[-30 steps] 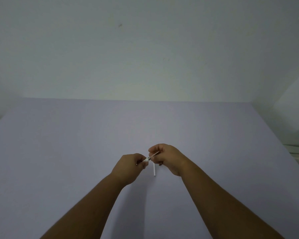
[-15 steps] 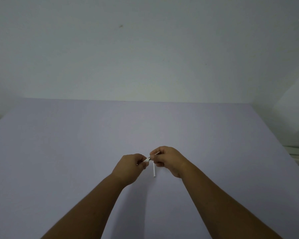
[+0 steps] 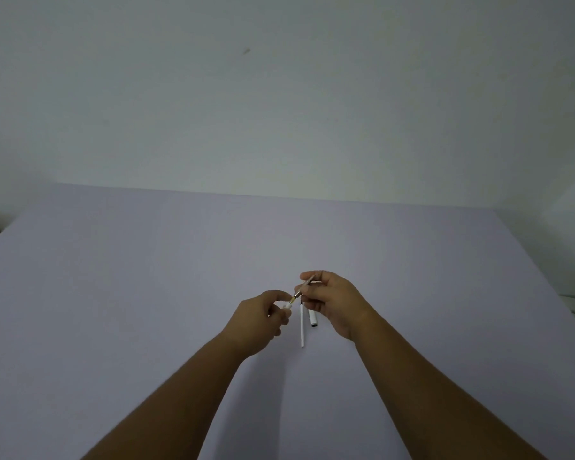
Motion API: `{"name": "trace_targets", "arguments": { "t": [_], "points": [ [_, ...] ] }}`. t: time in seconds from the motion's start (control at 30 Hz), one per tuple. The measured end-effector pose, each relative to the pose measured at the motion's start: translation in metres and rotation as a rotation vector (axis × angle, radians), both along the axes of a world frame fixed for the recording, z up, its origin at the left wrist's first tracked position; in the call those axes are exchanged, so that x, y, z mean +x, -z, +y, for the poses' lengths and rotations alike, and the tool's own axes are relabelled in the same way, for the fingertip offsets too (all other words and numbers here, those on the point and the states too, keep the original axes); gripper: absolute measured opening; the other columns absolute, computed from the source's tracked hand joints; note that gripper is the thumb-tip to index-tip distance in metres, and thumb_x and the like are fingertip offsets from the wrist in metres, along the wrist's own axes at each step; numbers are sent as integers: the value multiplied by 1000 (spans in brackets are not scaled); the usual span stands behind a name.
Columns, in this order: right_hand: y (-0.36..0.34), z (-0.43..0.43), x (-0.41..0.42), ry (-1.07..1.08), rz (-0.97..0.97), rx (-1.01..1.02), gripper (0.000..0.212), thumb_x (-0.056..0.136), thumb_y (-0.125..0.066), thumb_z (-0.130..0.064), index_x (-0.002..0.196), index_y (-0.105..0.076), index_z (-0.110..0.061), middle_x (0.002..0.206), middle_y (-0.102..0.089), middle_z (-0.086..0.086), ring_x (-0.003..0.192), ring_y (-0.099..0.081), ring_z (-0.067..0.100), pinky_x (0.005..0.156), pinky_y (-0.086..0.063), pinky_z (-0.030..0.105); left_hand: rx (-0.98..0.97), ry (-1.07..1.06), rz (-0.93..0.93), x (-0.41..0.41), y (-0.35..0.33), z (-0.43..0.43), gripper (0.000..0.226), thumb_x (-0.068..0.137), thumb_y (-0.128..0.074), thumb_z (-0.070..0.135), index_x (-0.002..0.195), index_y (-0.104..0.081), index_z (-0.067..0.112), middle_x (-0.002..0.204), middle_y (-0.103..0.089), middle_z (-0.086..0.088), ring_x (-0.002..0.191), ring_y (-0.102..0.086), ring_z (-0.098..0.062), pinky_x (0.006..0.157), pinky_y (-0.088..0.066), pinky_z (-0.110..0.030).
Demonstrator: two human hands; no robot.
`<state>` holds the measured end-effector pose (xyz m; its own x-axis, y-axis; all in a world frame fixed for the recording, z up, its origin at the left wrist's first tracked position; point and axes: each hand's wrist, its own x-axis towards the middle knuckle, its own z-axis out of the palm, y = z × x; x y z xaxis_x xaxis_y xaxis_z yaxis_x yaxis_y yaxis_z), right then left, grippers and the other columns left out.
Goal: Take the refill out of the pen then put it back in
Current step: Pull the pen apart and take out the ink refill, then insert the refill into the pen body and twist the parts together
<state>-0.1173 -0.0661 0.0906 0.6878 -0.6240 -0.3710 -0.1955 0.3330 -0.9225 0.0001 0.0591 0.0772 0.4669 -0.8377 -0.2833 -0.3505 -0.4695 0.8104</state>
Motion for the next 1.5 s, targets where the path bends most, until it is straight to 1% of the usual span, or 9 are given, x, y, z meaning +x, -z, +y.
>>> {"name": "trace_targets", "arguments": {
  "t": [0.17,0.3,0.43,0.57,1.0,1.07,1.17,1.33,1.5],
  "points": [
    [0,-8,9,127,3,-28,14,80,-68,-7,91,-64,-16,89,-66,12,77,-61,20,69,-53,29,-25,-30,96,0,0,-3,12,92,-52,28,95,-59,37,76,-67,8,57,-64,-6,58,-56,-20],
    [9,-27,11,371,3,6,14,82,-63,-4,89,-64,-16,77,-67,6,66,-61,16,65,-54,27,-20,-104,180,1,4,-2,15,91,-53,28,85,-60,40,79,-69,3,54,-63,-6,46,-49,-13],
    [47,-35,-1,128,429,-222,13,80,-58,-1,79,-65,-11,74,-63,9,60,-57,19,61,-50,28,-6,-178,266,-1,15,-3,11,90,-55,29,86,-61,37,80,-70,0,56,-64,-10,54,-56,-24],
    [82,-25,-11,-32,730,-508,19,82,-59,-8,100,-65,-9,98,-67,10,91,-62,25,77,-47,28,6,-177,281,-5,27,-7,8,89,-56,30,87,-61,37,80,-71,2,63,-64,-13,66,-59,-34],
    [90,-20,-18,56,713,-654,23,91,-50,-14,107,-64,-6,108,-66,13,100,-59,26,85,-45,30,68,-155,280,-8,40,-11,8,90,-55,31,92,-60,36,80,-71,4,63,-65,-10,63,-58,-28],
    [80,-21,-16,146,597,-549,20,90,-53,-19,101,-66,-9,100,-68,10,91,-61,22,79,-45,28,72,-154,276,-8,40,-13,8,89,-55,31,92,-60,36,79,-71,5,62,-65,-10,63,-58,-28],
    [58,-23,-9,166,322,-171,10,83,-64,-27,82,-70,-18,78,-65,0,67,-55,13,66,-46,27,60,-156,273,-10,38,-20,7,89,-56,32,89,-60,37,76,-71,7,59,-65,-8,60,-57,-26],
    [47,-24,0,-18,275,-160,8,79,-68,-24,81,-72,-18,65,-63,-9,62,-52,8,61,-41,24,47,-144,266,-18,37,-32,8,88,-58,31,90,-58,39,69,-71,10,55,-65,-5,56,-56,-22],
    [51,-44,2,314,205,-33,13,84,-58,-16,74,-64,-13,74,-64,4,62,-55,13,58,-48,26,83,-118,251,-17,42,-30,11,88,-57,31,84,-57,42,69,-70,12,56,-64,-4,54,-56,-20]
  ]
}}
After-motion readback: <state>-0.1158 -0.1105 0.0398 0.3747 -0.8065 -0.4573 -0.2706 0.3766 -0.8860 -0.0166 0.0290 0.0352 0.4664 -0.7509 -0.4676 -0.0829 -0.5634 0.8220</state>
